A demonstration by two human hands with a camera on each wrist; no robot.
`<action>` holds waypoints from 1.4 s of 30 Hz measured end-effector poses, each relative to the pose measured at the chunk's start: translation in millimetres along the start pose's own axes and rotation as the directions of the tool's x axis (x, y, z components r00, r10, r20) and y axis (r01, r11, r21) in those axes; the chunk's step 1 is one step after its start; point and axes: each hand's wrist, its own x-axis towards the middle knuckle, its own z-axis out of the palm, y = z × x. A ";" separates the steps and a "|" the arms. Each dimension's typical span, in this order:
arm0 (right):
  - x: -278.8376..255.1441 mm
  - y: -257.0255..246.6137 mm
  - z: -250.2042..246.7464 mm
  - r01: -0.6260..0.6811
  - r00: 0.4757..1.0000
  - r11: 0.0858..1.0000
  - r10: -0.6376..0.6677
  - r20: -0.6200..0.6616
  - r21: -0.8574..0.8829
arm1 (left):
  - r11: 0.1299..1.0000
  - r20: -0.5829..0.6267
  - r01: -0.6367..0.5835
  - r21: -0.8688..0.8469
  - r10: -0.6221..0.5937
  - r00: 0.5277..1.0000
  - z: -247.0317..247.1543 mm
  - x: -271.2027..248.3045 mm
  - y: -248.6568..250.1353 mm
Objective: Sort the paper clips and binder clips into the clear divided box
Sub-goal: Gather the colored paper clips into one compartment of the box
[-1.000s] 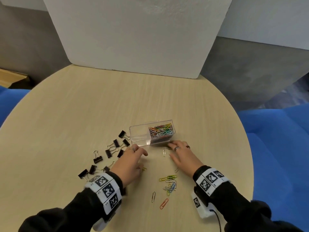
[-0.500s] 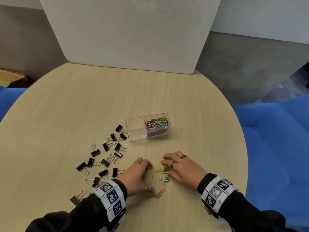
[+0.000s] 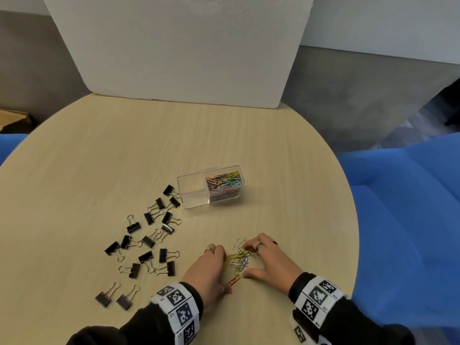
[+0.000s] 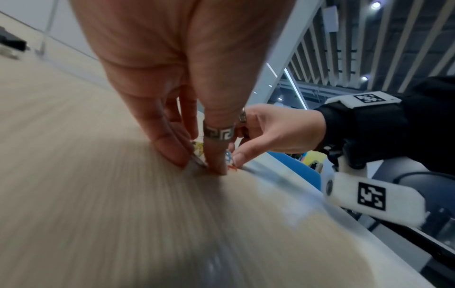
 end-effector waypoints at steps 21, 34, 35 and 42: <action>12.8 12.2 -7.7 -0.013 0.999 0.995 0.017 -0.035 0.103 | 0.994 -0.077 -0.057 -0.090 0.050 0.996 -0.7 14.9 -3.5; 26.3 3.9 -4.3 0.040 0.999 0.999 -0.040 0.002 -0.002 | 0.977 -0.178 -0.119 -0.176 0.087 0.980 -20.1 19.4 -11.8; 26.7 2.0 -3.0 0.039 0.999 0.999 -0.039 -0.014 -0.007 | 0.974 -0.211 -0.137 -0.178 0.098 0.973 -27.4 16.8 -13.7; 31.6 -7.7 5.5 0.026 0.992 0.998 -0.018 -0.126 0.062 | 0.914 -0.595 -0.391 -0.110 0.255 0.762 -99.3 5.7 -6.5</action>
